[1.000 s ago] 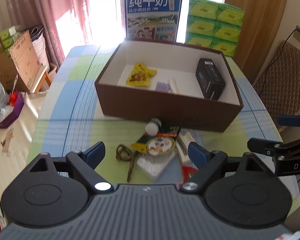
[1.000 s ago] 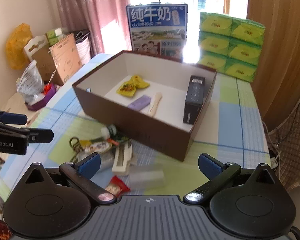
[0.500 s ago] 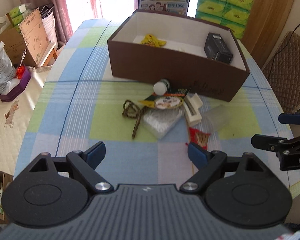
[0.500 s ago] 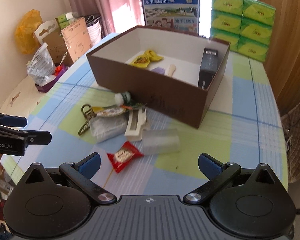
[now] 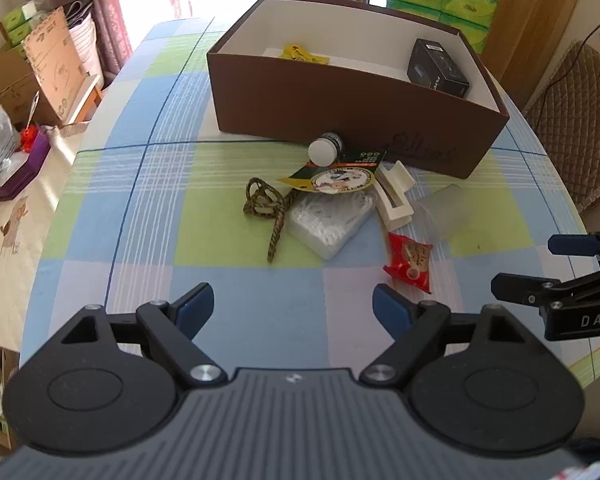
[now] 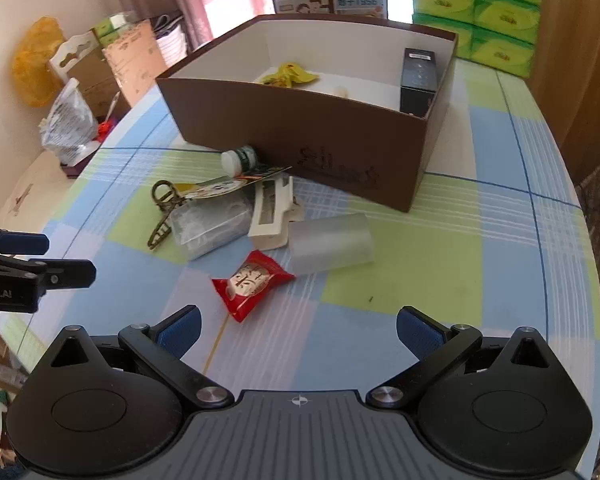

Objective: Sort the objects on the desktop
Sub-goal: 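Grasp the lip-balm jar card with the left tool while the right tool grasps the clear cup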

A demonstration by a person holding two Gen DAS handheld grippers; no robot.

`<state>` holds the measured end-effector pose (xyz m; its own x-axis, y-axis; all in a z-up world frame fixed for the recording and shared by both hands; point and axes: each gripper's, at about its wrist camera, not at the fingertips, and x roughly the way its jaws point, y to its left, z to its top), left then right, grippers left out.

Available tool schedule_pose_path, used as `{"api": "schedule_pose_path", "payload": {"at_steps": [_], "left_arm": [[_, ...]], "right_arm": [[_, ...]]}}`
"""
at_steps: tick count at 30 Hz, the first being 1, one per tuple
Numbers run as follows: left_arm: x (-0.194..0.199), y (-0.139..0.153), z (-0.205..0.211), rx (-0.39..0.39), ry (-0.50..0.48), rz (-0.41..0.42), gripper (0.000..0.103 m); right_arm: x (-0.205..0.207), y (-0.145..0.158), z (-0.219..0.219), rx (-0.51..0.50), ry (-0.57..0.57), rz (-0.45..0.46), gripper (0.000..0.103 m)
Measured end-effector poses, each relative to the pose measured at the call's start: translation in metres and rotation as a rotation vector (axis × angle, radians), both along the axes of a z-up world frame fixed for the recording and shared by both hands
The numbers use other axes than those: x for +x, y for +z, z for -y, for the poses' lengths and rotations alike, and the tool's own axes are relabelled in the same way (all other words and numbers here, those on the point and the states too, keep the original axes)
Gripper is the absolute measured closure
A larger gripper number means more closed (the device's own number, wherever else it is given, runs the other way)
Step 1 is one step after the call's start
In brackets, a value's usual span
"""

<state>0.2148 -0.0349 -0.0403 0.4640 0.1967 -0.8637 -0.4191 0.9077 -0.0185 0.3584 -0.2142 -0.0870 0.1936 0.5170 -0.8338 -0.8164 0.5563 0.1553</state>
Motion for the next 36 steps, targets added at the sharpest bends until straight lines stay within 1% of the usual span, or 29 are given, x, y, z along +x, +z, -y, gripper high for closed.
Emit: {"api": "schedule_pose_path", "payload": {"at_steps": [6, 9, 11, 13, 16, 18, 21, 28, 31, 32, 33, 36], "left_arm": [[0.017, -0.005, -0.015, 0.0, -0.057, -0.001, 0.019], [0.028, -0.008, -0.025, 0.0, -0.087, 0.002, 0.02], [0.036, -0.011, -0.032, 0.001, -0.104, 0.003, 0.02], [0.044, -0.014, -0.038, -0.001, -0.125, 0.005, 0.02], [0.056, -0.022, -0.048, 0.0, -0.153, 0.002, 0.02], [0.064, -0.026, -0.054, 0.0, -0.166, -0.003, 0.02], [0.077, -0.032, -0.061, -0.003, -0.193, -0.01, 0.02], [0.103, -0.04, -0.066, 0.0, -0.262, -0.015, 0.02], [0.114, -0.044, -0.067, -0.003, -0.285, -0.019, 0.024], [0.117, -0.046, -0.067, -0.005, -0.293, -0.02, 0.024], [0.12, -0.047, -0.067, -0.007, -0.302, -0.021, 0.025], [0.13, -0.052, -0.068, -0.011, -0.333, -0.024, 0.031]], "right_arm": [[0.007, -0.008, -0.008, 0.011, -0.03, 0.019, 0.002], [0.011, -0.013, -0.011, 0.02, -0.035, 0.046, 0.002], [0.014, -0.018, -0.014, 0.025, -0.037, 0.066, 0.004], [0.018, -0.023, -0.018, 0.029, -0.035, 0.077, 0.012], [0.026, -0.033, -0.025, 0.022, -0.033, 0.081, 0.021], [0.03, -0.039, -0.03, 0.017, -0.03, 0.086, 0.024], [0.038, -0.049, -0.039, -0.013, -0.039, 0.094, 0.024], [0.048, -0.065, -0.054, -0.044, -0.052, 0.086, 0.024], [0.052, -0.07, -0.059, -0.049, -0.067, 0.084, 0.024], [0.053, -0.071, -0.06, -0.049, -0.071, 0.086, 0.025], [0.053, -0.072, -0.061, -0.055, -0.069, 0.092, 0.032], [0.058, -0.072, -0.06, -0.071, -0.106, 0.125, 0.033]]}}
